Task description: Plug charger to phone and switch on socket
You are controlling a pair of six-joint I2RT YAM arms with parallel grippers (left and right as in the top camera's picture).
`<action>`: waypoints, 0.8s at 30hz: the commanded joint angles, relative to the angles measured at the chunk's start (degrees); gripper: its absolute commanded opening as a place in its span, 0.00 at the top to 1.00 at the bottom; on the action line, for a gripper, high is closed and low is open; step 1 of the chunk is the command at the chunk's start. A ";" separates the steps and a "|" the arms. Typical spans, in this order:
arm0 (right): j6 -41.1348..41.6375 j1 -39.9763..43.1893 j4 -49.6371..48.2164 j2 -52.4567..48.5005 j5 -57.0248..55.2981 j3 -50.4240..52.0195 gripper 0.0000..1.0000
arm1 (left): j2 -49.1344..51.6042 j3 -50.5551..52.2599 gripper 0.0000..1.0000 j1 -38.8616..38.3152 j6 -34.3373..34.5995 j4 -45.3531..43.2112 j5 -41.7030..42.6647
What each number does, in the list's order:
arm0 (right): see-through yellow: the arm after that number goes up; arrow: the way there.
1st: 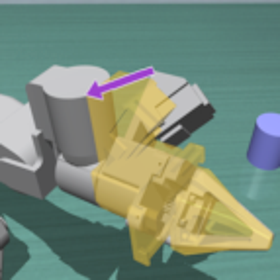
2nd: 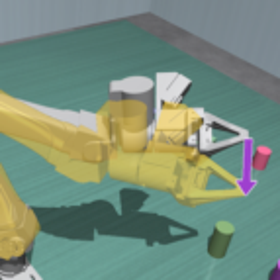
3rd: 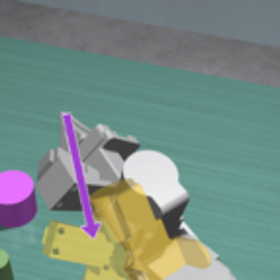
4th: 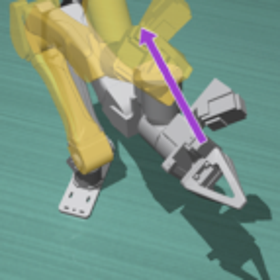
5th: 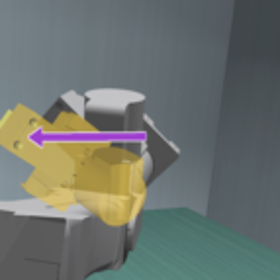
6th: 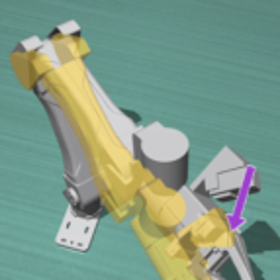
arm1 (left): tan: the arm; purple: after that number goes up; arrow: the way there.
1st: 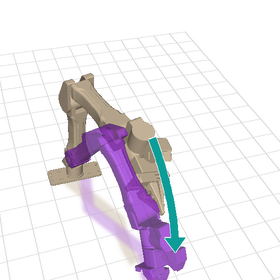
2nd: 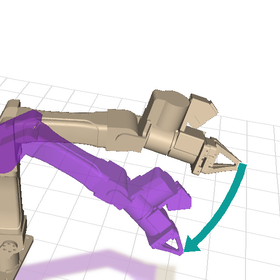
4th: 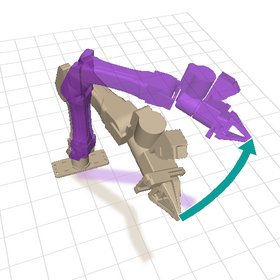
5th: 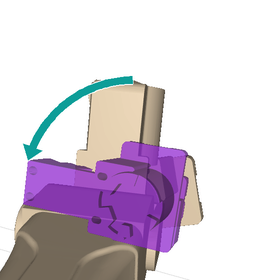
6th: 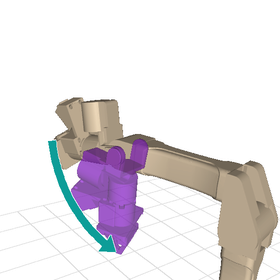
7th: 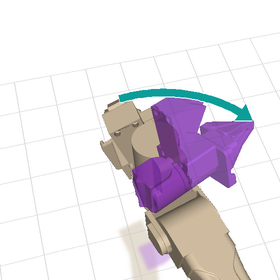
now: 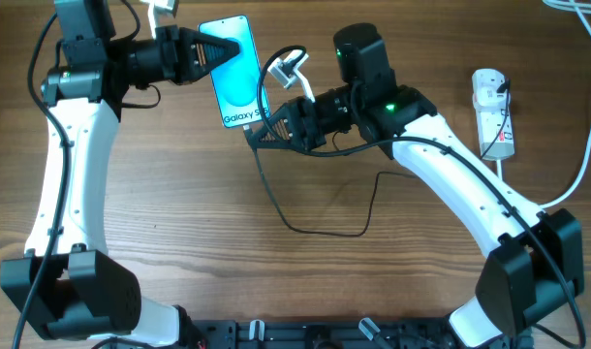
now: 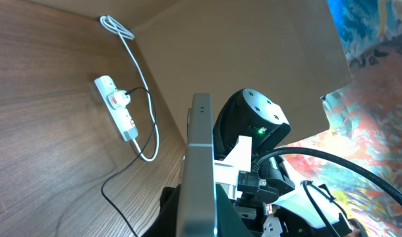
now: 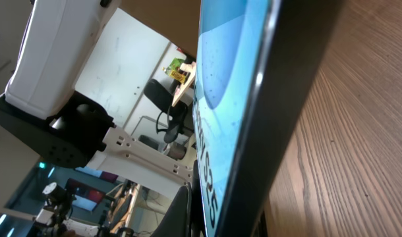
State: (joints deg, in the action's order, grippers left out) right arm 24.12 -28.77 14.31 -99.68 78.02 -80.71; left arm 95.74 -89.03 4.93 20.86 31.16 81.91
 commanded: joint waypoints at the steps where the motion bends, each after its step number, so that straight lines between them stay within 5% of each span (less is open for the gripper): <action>1: -1.29 0.79 -0.13 -0.22 0.87 0.22 0.96 | -0.04 -0.22 0.96 -0.07 -0.68 -0.13 3.17; 24: -1.20 2.78 -0.15 -0.22 0.83 0.22 0.96 | -0.04 -0.22 0.96 -0.07 -0.70 -0.11 3.15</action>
State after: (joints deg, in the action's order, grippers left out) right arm 23.97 -27.31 14.94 -99.68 79.50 -80.64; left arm 95.74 -89.03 4.99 20.86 30.76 81.84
